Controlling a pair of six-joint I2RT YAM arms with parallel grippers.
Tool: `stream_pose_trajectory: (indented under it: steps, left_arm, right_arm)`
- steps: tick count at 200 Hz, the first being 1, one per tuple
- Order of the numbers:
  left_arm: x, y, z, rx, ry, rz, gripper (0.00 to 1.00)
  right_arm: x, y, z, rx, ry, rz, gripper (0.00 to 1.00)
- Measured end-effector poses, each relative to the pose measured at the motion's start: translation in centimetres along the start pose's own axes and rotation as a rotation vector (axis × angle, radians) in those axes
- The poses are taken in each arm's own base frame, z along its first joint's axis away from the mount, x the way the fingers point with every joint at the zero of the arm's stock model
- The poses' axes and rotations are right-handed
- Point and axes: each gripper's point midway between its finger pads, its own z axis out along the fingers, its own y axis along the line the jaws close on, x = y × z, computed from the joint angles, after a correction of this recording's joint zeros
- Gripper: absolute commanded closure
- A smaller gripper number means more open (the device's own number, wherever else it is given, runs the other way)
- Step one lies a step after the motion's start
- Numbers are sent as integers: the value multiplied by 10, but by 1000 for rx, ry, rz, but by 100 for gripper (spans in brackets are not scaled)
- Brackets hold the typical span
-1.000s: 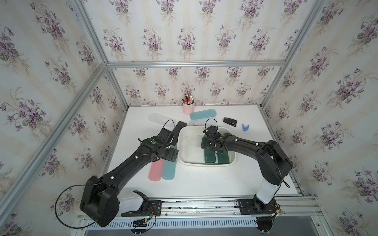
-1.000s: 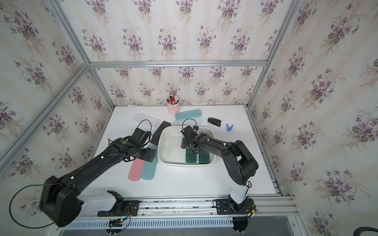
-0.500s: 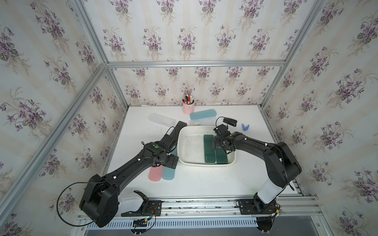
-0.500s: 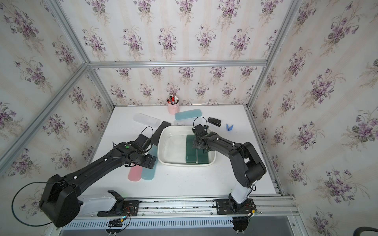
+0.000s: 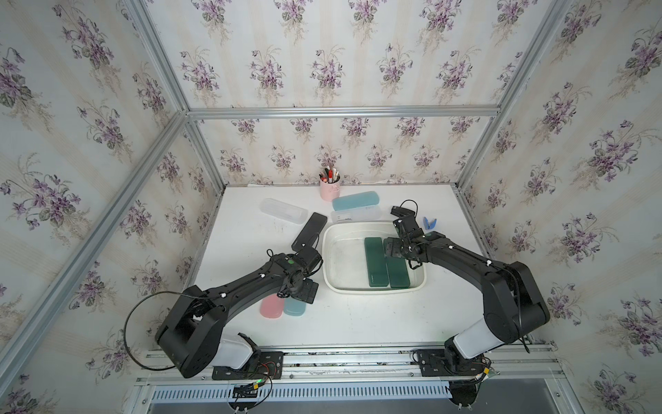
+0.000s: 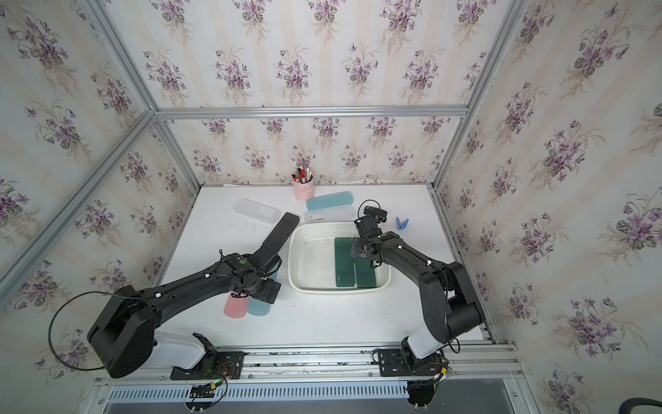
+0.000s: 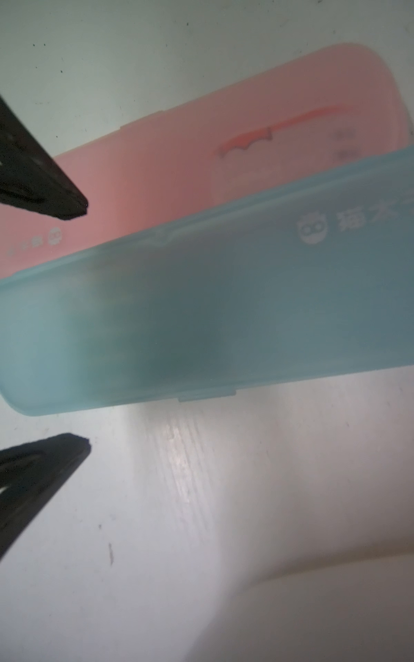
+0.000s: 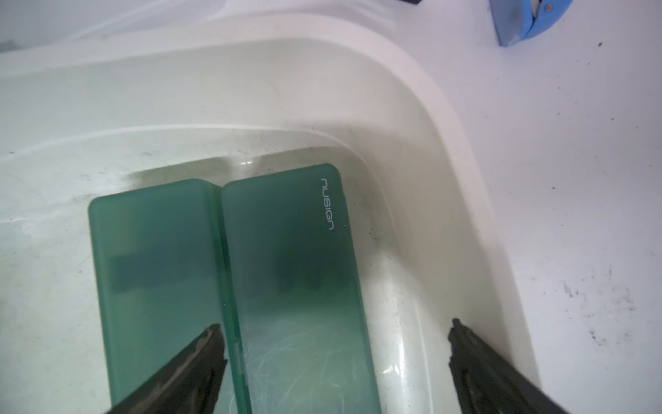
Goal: Put the pencil case into the storage box
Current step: Pick up the pencil case from the center of the board.
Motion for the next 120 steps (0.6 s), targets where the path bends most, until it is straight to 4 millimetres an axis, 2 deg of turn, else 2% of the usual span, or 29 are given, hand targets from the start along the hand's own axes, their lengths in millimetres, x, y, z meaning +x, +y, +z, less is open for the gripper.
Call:
stream_pose_trajectory:
  steps: [38,75,120]
  left_arm:
    - [-1,-7,14,-17,17,11,1]
    - [-6,-19,20,-11,11,27,1]
    - [-9,-20,24,-27,17,20,1]
  right_arm:
    - [-10,1,-19,-28,-46,-6,0]
    - [-17,-1,-36,-45,-86,-8,0]
    - [-12,-5,-40,-45,-83,-15,0]
